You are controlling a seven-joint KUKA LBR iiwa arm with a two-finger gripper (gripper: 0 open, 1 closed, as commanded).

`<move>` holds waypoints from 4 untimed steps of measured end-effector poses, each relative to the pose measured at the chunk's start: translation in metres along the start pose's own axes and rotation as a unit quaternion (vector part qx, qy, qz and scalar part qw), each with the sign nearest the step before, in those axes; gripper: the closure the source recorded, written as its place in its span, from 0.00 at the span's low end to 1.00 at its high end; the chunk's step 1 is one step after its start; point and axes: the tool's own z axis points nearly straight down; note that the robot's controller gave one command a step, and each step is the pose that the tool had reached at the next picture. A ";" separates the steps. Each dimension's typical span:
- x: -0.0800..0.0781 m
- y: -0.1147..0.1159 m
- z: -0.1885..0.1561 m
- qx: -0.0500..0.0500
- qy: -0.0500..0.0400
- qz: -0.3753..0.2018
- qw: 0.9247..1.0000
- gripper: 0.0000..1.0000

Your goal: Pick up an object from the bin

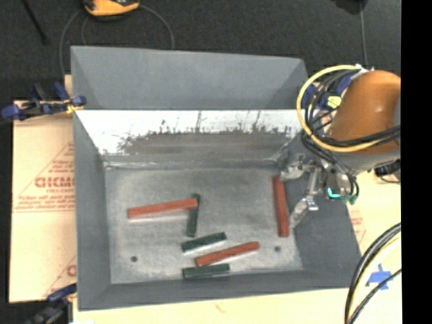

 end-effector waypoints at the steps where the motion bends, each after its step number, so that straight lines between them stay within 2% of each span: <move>1: -0.002 0.000 -0.004 0.001 -0.004 -0.001 1.000 0.00; 2: 0.013 0.015 0.024 0.002 -0.007 -0.035 0.999 0.00; 3: 0.014 0.022 0.065 0.001 -0.004 -0.141 0.990 0.00; 4: 0.024 0.044 0.087 0.000 -0.003 -0.223 0.975 0.00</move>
Offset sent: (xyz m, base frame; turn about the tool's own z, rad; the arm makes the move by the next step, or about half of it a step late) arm -0.0532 0.0527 -0.0957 -0.2308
